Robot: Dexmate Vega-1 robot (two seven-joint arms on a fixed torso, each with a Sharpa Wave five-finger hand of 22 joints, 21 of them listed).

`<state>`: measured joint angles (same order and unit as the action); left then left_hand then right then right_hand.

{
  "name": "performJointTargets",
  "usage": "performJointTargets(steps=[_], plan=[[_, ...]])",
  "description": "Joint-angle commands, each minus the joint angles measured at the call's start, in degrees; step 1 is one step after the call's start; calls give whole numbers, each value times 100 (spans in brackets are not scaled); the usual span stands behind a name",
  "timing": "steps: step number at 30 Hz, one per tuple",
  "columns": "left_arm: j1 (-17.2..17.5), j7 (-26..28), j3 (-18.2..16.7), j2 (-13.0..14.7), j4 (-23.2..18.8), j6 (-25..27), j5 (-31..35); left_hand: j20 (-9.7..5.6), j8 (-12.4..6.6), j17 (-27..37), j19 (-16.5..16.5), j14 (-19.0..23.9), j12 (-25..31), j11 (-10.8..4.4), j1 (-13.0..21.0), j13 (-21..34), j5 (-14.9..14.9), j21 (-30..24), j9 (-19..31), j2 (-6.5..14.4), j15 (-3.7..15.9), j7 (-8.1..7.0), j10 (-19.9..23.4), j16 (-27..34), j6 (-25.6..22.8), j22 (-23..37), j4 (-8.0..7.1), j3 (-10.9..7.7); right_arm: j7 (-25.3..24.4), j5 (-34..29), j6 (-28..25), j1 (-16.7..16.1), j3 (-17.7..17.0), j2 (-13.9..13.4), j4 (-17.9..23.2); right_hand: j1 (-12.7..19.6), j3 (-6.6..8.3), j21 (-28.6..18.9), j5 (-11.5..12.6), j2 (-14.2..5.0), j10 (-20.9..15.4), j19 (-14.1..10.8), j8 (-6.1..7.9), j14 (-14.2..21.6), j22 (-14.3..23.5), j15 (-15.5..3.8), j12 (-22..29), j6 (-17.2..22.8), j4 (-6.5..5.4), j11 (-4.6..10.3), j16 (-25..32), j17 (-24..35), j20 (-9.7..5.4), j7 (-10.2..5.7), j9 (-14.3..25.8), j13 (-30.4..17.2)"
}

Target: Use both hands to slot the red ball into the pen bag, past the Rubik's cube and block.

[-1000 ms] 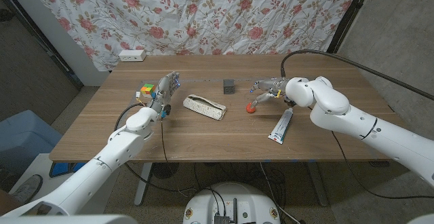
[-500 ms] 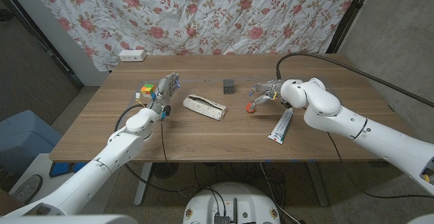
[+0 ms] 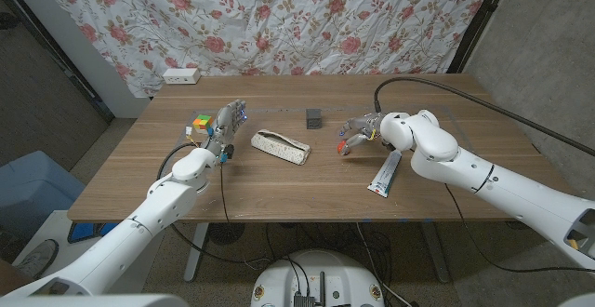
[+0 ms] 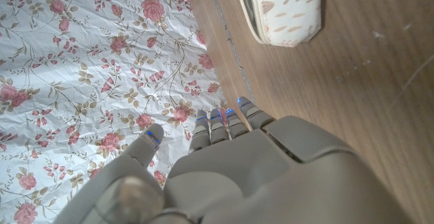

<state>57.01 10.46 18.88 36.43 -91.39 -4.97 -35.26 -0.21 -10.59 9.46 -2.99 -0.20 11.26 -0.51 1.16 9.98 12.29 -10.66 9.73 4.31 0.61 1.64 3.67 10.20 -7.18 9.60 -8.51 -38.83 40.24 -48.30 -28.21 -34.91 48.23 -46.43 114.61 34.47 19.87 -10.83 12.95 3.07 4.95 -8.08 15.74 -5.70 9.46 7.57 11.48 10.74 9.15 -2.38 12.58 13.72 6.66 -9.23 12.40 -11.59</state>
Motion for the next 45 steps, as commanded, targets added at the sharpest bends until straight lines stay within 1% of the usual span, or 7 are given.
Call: performJointTargets(steps=[1,15,19,25,32,41,45], plan=[[-11,-11,18,-28,53,-10,-10,10,15,30,-34,28,-17,4,-39,15,-14,-43,27,496,16,12,27,-2,-45,21,1,-68,-27,-213,-43,45,118,177,-248,0,1,-37,17,36,-14,-74,60,74,23,-11,42,93,-27,58,65,26,-1,-42,32,-24],[5,54,18,-51,61,43,-33,19,17,31,-36,29,-19,2,-41,15,-16,-41,27,494,8,9,28,-2,-41,22,-1,-79,-434,-381,30,-48,137,223,-414,244,71,-88,-48,50,-315,-366,293,352,22,-164,112,564,65,204,164,24,-118,-217,47,-20],[-10,30,22,-58,85,36,-42,18,17,31,-37,32,-20,1,-42,15,-17,-41,27,494,6,7,27,-1,-41,22,-2,-82,-642,-432,65,-140,117,209,-412,453,108,-89,-137,108,-472,-496,442,485,21,-239,131,872,99,252,199,14,-174,-279,47,-18],[-29,38,31,-51,85,78,-42,18,18,31,-45,39,-21,-6,-44,16,-18,-43,27,493,10,5,26,1,-39,22,-4,-89,-849,-521,74,-257,93,205,-386,581,135,-90,-175,133,-537,-567,504,569,21,-284,133,1000,111,300,222,8,-209,-299,44,-17],[-46,-7,52,-55,118,81,-52,20,19,32,-47,40,-23,-9,-46,16,-20,-42,28,492,13,9,23,1,-36,22,-6,-94,-1173,-555,145,-405,27,201,-377,830,183,-100,-240,164,-792,-781,713,766,20,-412,169,1431,90,381,282,9,-285,-313,61,-17],[-10,2,54,-60,103,63,-59,27,19,32,-52,46,-23,16,-47,16,-21,-43,28,491,3,8,24,2,-35,22,-7,-101,-1347,-586,191,-505,-28,202,-381,954,214,-96,-250,145,-919,-883,840,877,20,-470,177,1688,74,425,320,18,-338,-320,80,-17],[20,25,48,-64,83,56,-64,27,19,32,-54,47,-23,15,-48,16,-22,-42,28,489,0,13,25,1,-33,22,-7,-104,-1508,-577,255,-549,-57,204,-401,1067,236,-83,-255,150,-1018,-932,944,949,20,-508,184,1902,79,485,341,21,-349,-326,97,-17]])
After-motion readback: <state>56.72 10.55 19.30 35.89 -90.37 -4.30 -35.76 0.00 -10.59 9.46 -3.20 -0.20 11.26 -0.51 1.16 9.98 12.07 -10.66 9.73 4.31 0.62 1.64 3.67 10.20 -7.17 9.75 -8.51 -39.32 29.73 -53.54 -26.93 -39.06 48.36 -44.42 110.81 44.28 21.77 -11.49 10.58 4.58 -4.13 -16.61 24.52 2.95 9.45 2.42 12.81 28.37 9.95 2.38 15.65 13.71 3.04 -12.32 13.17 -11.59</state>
